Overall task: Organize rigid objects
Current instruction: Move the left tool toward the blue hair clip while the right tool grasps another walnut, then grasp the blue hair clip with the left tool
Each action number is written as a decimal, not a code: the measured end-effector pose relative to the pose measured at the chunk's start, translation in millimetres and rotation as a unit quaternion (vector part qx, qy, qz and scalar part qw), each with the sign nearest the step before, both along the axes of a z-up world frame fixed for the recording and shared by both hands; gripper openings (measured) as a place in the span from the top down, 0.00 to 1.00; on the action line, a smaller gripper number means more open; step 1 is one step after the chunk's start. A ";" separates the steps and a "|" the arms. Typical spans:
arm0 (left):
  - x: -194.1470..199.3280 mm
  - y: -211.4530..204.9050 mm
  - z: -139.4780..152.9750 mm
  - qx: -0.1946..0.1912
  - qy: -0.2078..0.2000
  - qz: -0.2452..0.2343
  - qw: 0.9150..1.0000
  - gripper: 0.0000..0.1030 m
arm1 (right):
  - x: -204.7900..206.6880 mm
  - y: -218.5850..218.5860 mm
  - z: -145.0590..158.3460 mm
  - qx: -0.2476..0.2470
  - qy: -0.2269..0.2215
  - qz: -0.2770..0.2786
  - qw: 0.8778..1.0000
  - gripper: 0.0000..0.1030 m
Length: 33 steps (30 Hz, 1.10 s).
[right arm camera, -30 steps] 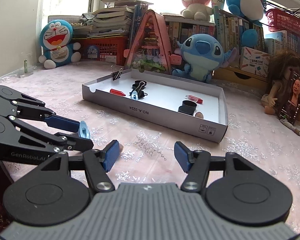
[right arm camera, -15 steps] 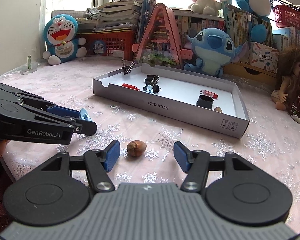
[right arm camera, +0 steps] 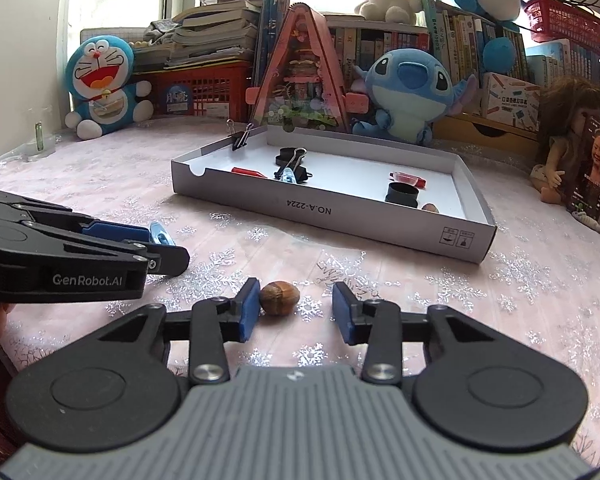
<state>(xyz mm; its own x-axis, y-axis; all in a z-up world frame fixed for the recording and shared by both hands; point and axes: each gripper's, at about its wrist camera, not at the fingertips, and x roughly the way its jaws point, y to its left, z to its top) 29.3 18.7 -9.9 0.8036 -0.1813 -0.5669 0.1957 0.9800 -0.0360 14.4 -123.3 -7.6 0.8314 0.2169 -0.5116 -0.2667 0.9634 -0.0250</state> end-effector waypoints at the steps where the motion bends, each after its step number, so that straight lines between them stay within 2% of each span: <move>1: 0.0 -0.1 0.0 0.000 0.000 0.001 1.000 0.66 | 0.3 -0.6 0.1 0.001 0.000 -0.002 1.000 0.62; 11: 1.2 -0.6 0.7 -0.002 0.002 0.009 1.000 0.68 | 0.5 -8.0 0.3 0.011 0.000 -0.027 1.000 0.77; 14: 2.0 -0.2 1.4 -0.001 0.002 0.014 1.000 0.80 | 0.6 -10.8 1.3 0.015 0.000 -0.032 0.999 0.78; 20: 3.1 2.0 2.1 -0.007 0.002 0.012 1.000 0.81 | -1.3 -15.4 4.0 0.017 -0.005 -0.036 0.999 0.78; 24: -1.0 4.5 1.1 -0.001 -0.004 0.004 1.000 0.79 | -4.9 -17.1 2.8 0.009 -0.008 -0.034 0.999 0.78; 29: -3.0 11.8 0.8 0.007 -0.008 0.009 1.000 0.67 | -7.5 -20.1 0.8 0.009 -0.008 -0.035 0.999 0.77; 33: 5.0 15.9 0.4 0.007 -0.007 0.026 1.000 0.62 | -8.5 -20.0 1.3 0.010 -0.010 -0.033 0.999 0.71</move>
<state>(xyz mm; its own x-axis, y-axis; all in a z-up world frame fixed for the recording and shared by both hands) 34.3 34.6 -9.5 0.8199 -0.1312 -0.5573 0.1445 0.9893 -0.0203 5.9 -143.3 -6.3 0.8544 0.1704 -0.4909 -0.2015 0.9794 -0.0107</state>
